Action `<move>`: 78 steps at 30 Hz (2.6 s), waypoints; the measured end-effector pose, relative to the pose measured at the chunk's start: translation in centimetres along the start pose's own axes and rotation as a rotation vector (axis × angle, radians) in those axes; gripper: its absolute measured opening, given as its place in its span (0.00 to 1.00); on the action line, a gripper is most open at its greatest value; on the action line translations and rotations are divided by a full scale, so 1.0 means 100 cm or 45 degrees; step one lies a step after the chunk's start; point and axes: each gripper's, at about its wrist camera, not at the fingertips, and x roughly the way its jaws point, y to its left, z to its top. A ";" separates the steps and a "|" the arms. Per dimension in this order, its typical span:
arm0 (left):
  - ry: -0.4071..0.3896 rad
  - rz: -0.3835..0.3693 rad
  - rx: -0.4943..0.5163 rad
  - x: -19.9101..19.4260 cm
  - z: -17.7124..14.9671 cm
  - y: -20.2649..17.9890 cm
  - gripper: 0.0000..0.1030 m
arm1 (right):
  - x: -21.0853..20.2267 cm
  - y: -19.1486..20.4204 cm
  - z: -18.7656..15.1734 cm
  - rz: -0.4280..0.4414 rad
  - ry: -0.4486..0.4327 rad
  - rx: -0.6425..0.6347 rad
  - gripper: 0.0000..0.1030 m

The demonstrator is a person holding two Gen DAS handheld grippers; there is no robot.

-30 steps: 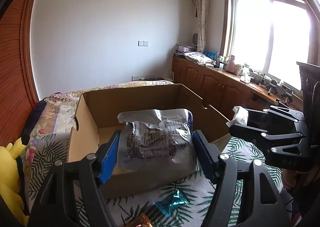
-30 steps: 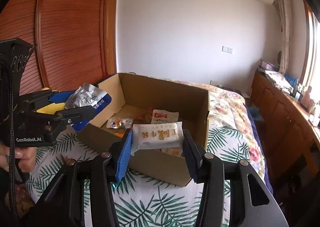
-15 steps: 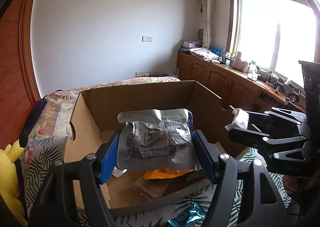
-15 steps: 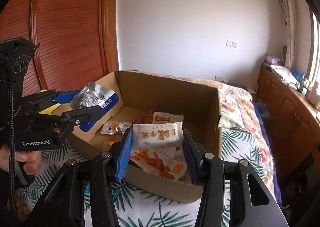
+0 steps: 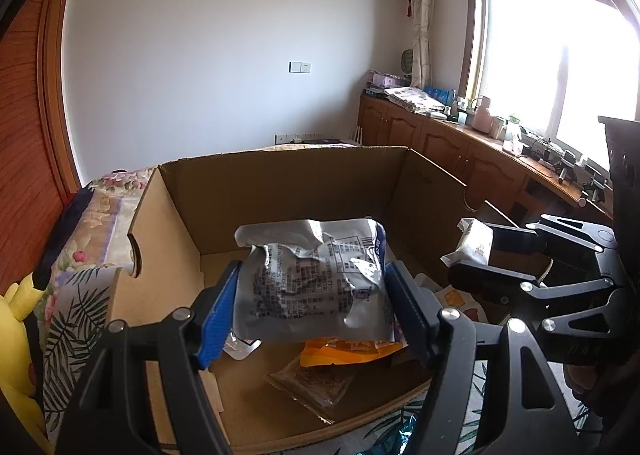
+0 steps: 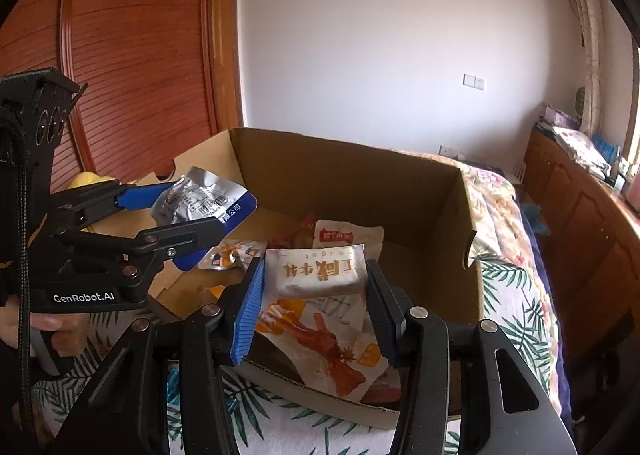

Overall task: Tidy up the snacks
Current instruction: 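Open the left tool to drop the white pouch into the box while the right tool lowers the nougat bar, then move the left tool to the gold foil candy while the right tool reaches the teal foil candy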

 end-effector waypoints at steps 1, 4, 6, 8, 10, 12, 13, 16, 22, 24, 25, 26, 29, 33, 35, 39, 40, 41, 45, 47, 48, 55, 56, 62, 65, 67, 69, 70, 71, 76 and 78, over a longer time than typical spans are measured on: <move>0.002 0.002 0.002 0.001 0.000 0.000 0.69 | 0.001 0.000 0.000 0.001 0.002 -0.001 0.48; 0.008 0.005 0.006 0.002 -0.001 0.000 0.71 | 0.004 0.001 0.000 0.003 0.009 -0.004 0.49; 0.007 0.005 0.001 0.003 -0.001 0.000 0.72 | 0.006 0.001 0.000 0.003 0.013 -0.005 0.50; -0.003 0.016 -0.004 0.002 0.000 0.000 0.72 | 0.007 0.002 -0.001 0.005 0.018 -0.008 0.51; -0.011 0.020 -0.007 0.000 0.001 0.000 0.72 | 0.008 0.002 -0.001 0.012 0.025 -0.012 0.52; -0.018 0.020 -0.005 -0.002 0.002 0.000 0.72 | 0.007 0.003 -0.002 0.011 0.022 -0.011 0.52; -0.022 0.023 -0.003 -0.003 0.002 0.000 0.72 | 0.008 0.004 -0.002 0.012 0.021 -0.014 0.53; -0.030 0.030 0.000 -0.008 0.002 -0.001 0.72 | 0.006 0.006 -0.002 0.015 0.019 -0.017 0.53; -0.033 0.048 0.015 -0.024 0.001 -0.004 0.73 | 0.004 0.012 0.000 0.028 0.023 -0.039 0.64; -0.041 0.055 0.022 -0.033 0.000 -0.006 0.73 | 0.009 0.013 0.001 0.004 0.038 -0.044 0.65; -0.045 0.059 0.025 -0.037 -0.001 -0.006 0.73 | 0.010 0.012 0.000 -0.004 0.044 -0.041 0.66; -0.046 0.064 0.028 -0.041 -0.002 -0.006 0.73 | 0.010 0.012 0.000 0.003 0.043 -0.031 0.66; -0.050 0.072 0.033 -0.054 -0.007 -0.007 0.73 | 0.006 0.010 -0.001 0.014 0.042 0.003 0.66; -0.043 0.076 0.044 -0.071 -0.019 -0.009 0.73 | -0.010 0.016 -0.005 0.021 0.023 0.012 0.66; -0.038 0.079 0.049 -0.077 -0.024 -0.010 0.73 | -0.020 0.022 -0.008 0.022 0.011 0.002 0.66; -0.026 0.070 0.033 -0.090 -0.038 -0.009 0.73 | -0.041 0.034 -0.016 0.039 -0.007 -0.015 0.66; -0.018 0.067 0.028 -0.093 -0.042 -0.009 0.73 | -0.045 0.037 -0.019 0.046 -0.008 -0.017 0.66; -0.010 0.066 0.026 -0.096 -0.048 -0.009 0.73 | -0.048 0.039 -0.021 0.052 -0.010 -0.017 0.66; 0.053 0.059 0.020 -0.096 -0.069 -0.009 0.73 | -0.057 0.048 -0.034 0.083 0.000 -0.010 0.66; 0.085 0.057 0.025 -0.093 -0.079 -0.009 0.73 | -0.057 0.053 -0.040 0.095 0.014 -0.011 0.66; 0.101 0.057 0.029 -0.091 -0.083 -0.009 0.73 | -0.057 0.055 -0.043 0.097 0.020 -0.013 0.66; 0.220 0.051 0.024 -0.073 -0.111 -0.006 0.65 | -0.049 0.059 -0.061 0.085 0.069 -0.007 0.66; 0.230 0.051 0.027 -0.071 -0.113 -0.006 0.64 | -0.047 0.059 -0.063 0.085 0.080 -0.007 0.66; 0.288 0.029 0.036 -0.056 -0.120 -0.005 0.57 | -0.039 0.061 -0.073 0.103 0.115 0.003 0.66; 0.314 0.015 0.042 -0.050 -0.121 -0.006 0.56 | -0.035 0.063 -0.076 0.111 0.132 0.002 0.66; 0.328 0.009 0.048 -0.047 -0.122 -0.007 0.56 | -0.032 0.064 -0.078 0.119 0.139 0.002 0.66; 0.341 -0.002 0.055 -0.045 -0.122 -0.009 0.56 | -0.030 0.065 -0.079 0.127 0.148 -0.004 0.66; 0.349 -0.008 0.057 -0.045 -0.122 -0.008 0.56 | -0.028 0.065 -0.080 0.127 0.153 -0.009 0.66; 0.357 -0.016 0.057 -0.044 -0.123 -0.008 0.56 | -0.027 0.065 -0.080 0.127 0.157 -0.010 0.66; 0.394 -0.037 0.064 -0.042 -0.124 -0.009 0.56 | -0.020 0.065 -0.080 0.136 0.174 -0.006 0.66; 0.396 -0.042 0.058 -0.044 -0.126 -0.008 0.56 | -0.019 0.064 -0.080 0.135 0.178 -0.009 0.66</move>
